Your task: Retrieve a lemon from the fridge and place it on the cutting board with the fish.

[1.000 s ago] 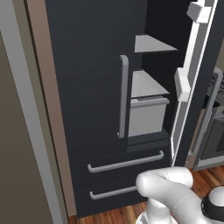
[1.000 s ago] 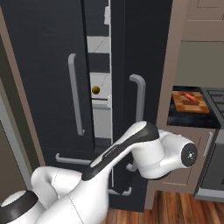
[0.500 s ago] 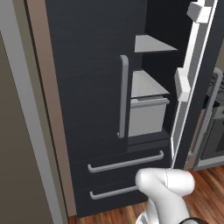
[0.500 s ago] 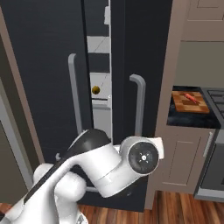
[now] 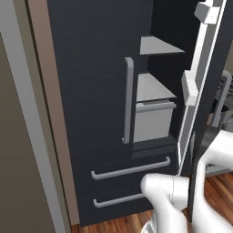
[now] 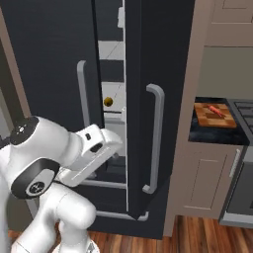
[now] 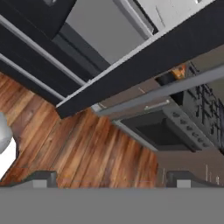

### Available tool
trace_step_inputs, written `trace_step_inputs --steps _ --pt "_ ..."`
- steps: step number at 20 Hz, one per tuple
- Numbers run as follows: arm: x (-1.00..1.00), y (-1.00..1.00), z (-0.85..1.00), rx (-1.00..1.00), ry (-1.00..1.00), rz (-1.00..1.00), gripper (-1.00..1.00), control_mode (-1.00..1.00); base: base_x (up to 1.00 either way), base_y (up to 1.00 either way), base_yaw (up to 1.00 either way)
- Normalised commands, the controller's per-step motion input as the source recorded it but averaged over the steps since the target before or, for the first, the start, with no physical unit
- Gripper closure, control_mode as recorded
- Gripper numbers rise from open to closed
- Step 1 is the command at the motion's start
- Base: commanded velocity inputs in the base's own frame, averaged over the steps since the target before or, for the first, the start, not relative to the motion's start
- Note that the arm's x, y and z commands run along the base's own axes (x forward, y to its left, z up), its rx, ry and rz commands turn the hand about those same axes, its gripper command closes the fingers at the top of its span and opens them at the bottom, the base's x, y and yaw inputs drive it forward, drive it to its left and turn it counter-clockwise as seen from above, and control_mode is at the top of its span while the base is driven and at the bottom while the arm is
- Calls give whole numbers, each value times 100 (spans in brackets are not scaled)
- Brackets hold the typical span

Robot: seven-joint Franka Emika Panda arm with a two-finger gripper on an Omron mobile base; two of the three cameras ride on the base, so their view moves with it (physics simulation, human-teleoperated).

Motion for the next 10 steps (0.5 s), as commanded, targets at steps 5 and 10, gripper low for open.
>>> trace_step_inputs --steps 5,10 --pt "-28 93 6 -71 23 0 -100 -100 0 0 0" --pt "19 93 -21 -47 23 14 -100 -100 0 0 0"
